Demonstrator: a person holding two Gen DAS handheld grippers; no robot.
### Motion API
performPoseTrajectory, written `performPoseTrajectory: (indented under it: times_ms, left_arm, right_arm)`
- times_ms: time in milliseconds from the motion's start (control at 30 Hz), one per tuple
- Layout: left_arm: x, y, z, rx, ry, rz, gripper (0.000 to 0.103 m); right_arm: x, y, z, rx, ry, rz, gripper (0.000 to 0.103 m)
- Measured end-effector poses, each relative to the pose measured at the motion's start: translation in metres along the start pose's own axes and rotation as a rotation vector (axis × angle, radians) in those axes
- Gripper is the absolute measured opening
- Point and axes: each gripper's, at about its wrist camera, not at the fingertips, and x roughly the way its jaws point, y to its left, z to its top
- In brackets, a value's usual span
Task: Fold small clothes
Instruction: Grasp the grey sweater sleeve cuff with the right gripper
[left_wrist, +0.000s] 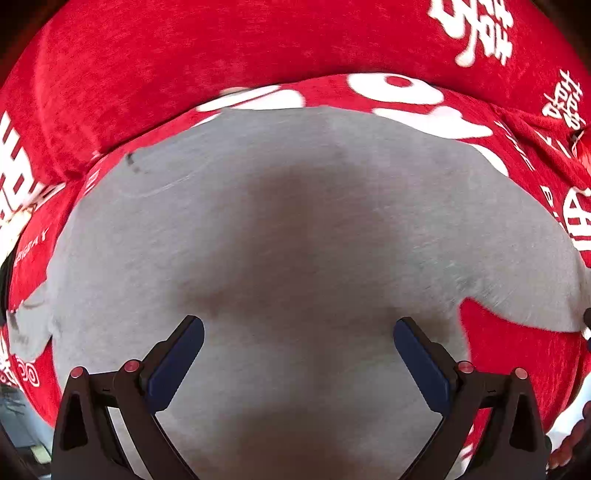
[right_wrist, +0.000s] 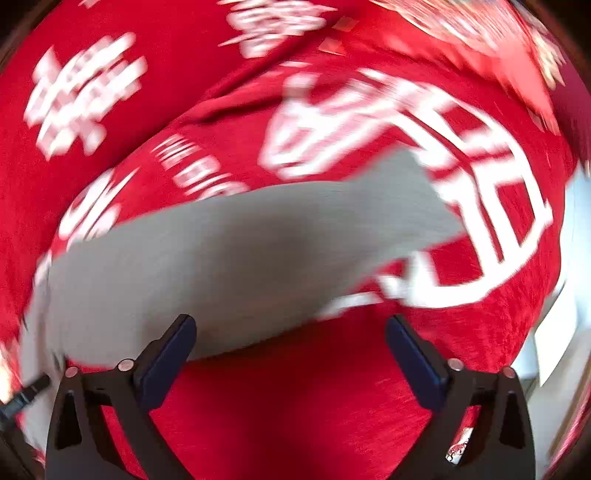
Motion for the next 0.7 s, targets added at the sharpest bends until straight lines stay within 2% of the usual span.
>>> performPoseTrajectory:
  times_ms: [33,133,200,233,267,300,367,433,500,600,667,700]
  left_arm:
    - [0.003,-0.005,0.003,0.002,0.003,0.0,0.103]
    - [0.008,-0.019,0.009,0.009,0.008,0.001,0.103]
    - [0.01,-0.024,0.012,0.009,0.009,0.004,0.103]
    - [0.011,-0.024,0.014,0.006,0.007,0.006,0.103]
    - [0.011,-0.024,0.017,0.002,0.009,0.006,0.103]
    - [0.009,-0.023,0.02,-0.007,0.007,0.0,0.103]
    - [0.004,-0.018,0.026,-0.034,-0.01,-0.02,0.103]
    - [-0.001,-0.014,0.035,-0.065,-0.032,-0.032,0.103]
    - [0.002,-0.017,0.043,-0.073,-0.029,-0.02,0.103]
    - [0.017,-0.031,0.052,-0.045,0.014,-0.008,0.103]
    - [0.03,-0.041,0.051,-0.02,0.042,-0.002,0.103]
    - [0.029,-0.042,0.052,-0.029,0.02,-0.003,0.103]
  right_arm:
    - [0.002,-0.012,0.006,0.027,-0.004,0.042,0.097]
    - [0.003,-0.024,0.017,0.037,-0.04,0.094,0.094]
    - [0.008,-0.028,0.027,0.031,-0.058,0.13,0.087]
    - [0.014,-0.026,0.032,0.026,-0.054,0.144,0.07]
    - [0.017,-0.027,0.036,0.017,-0.047,0.152,0.044]
    - [0.018,-0.026,0.038,0.01,-0.046,0.152,0.034]
    - [0.005,-0.028,0.041,-0.016,-0.098,0.121,0.016]
    - [-0.007,-0.034,0.044,-0.021,-0.171,0.1,0.016]
    - [-0.012,-0.043,0.047,-0.005,-0.199,0.113,0.016]
    - [-0.001,-0.049,0.049,-0.019,-0.171,0.1,0.015]
    - [0.013,-0.056,0.048,-0.008,-0.114,0.135,0.015]
    - [0.019,-0.059,0.048,0.004,-0.094,0.158,0.015]
